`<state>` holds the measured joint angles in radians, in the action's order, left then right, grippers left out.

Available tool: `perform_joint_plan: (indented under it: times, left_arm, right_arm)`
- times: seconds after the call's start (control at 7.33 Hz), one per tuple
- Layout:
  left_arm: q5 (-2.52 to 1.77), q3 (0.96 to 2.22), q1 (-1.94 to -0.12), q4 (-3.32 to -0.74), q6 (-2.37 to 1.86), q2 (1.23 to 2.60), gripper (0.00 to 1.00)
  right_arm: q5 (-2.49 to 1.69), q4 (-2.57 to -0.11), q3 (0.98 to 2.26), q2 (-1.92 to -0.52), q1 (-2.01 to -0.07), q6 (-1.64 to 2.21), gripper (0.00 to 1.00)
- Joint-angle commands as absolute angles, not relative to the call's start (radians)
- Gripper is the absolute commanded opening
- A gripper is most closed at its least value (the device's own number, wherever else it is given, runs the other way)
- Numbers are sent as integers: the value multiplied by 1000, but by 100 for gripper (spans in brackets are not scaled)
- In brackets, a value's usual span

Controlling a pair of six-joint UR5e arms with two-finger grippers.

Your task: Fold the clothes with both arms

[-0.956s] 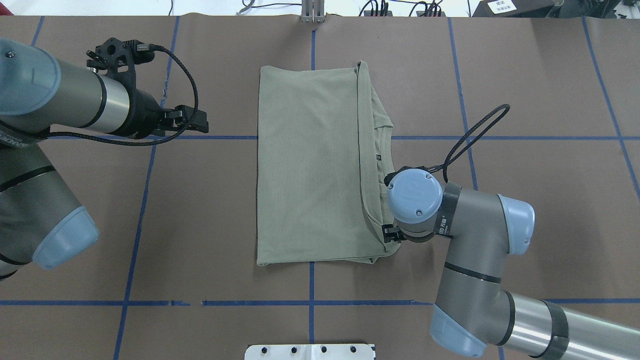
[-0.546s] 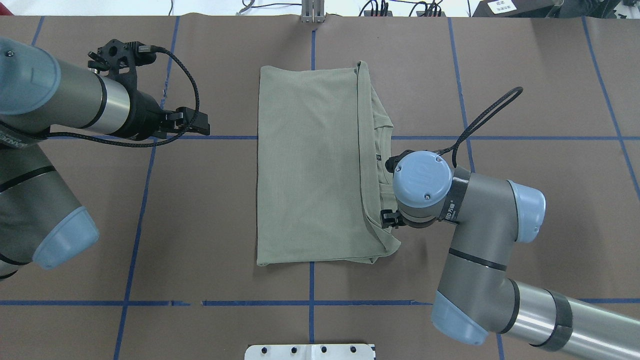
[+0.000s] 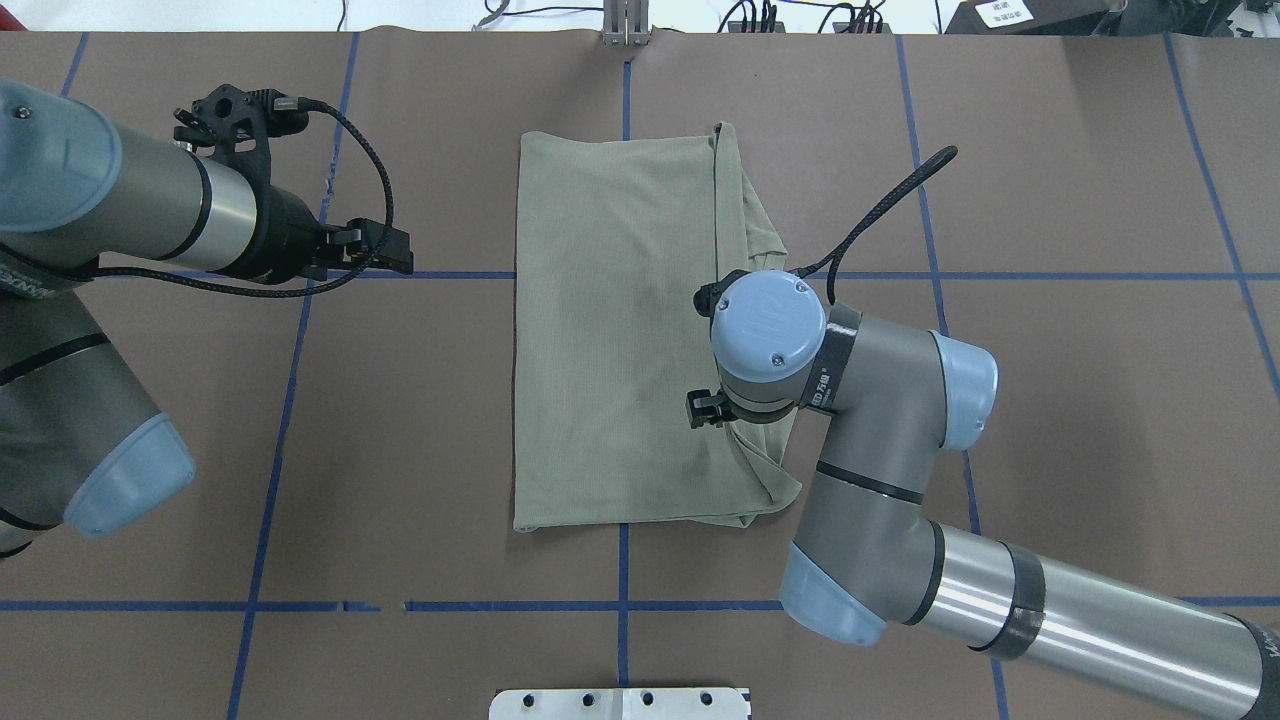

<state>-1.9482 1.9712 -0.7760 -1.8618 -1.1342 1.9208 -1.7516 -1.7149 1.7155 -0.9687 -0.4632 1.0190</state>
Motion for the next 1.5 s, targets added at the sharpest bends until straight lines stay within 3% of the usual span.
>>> perform_joint_plan:
  times: [0.0,1.37]
  left_arm:
    - [-1948,1971,-776,-1862,-1138,1922,100]
    - [-1948,1977,-776,-1864,-1143,1922,100]
  right_arm:
    - [-1785,-1712,1686,-965,-463,1019,100]
    - [-1858,-1721,1664,-1006,-476,1017,100]
